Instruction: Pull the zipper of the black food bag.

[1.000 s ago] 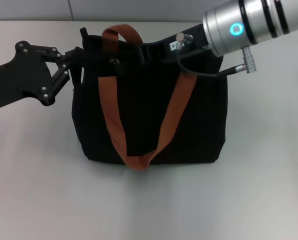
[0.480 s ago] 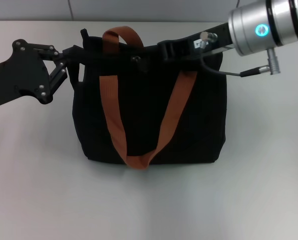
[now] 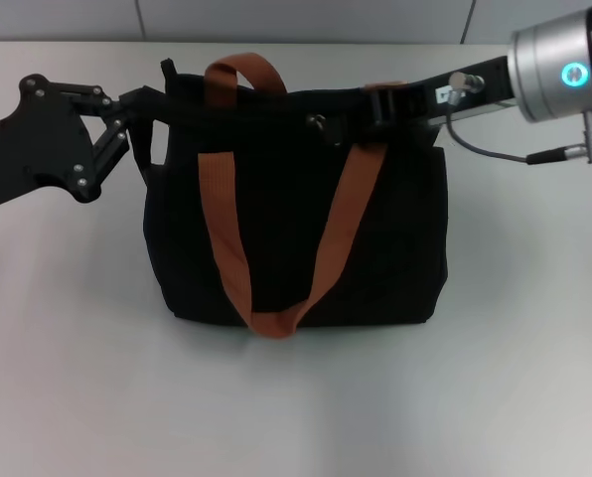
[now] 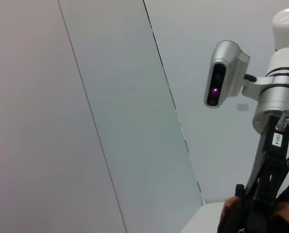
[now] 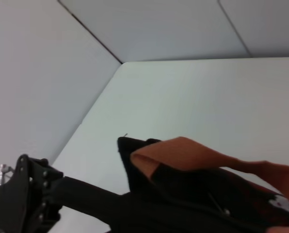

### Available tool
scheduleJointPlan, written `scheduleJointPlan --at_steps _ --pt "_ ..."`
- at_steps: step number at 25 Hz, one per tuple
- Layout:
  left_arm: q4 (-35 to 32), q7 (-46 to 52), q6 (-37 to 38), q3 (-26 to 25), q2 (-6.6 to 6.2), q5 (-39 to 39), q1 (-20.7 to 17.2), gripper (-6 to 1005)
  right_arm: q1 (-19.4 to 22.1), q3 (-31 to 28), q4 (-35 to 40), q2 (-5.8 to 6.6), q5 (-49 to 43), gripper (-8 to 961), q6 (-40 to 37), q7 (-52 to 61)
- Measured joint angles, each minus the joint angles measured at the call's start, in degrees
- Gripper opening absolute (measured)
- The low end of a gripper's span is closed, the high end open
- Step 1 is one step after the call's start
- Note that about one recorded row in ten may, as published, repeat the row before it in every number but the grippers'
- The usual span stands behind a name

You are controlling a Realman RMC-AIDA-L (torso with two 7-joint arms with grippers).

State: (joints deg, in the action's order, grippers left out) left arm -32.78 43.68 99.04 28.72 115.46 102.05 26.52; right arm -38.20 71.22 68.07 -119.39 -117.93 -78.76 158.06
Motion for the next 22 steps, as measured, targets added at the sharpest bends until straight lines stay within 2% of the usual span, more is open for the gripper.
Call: scheduleJointPlan --at_steps 10,22 --pt "0.0 0.0 -0.1 -0.2 -0.12 0.0 0.2 23 4.0 -3.9 3.7 -0.07 -3.3 -1 -1.6 0.8" --pt "0.0 0.2 -0.2 -0.8 -0.19 -0.1 0.3 23 6.1 -7.2 6.0 0.00 -3.5 8 -3.4 0.7"
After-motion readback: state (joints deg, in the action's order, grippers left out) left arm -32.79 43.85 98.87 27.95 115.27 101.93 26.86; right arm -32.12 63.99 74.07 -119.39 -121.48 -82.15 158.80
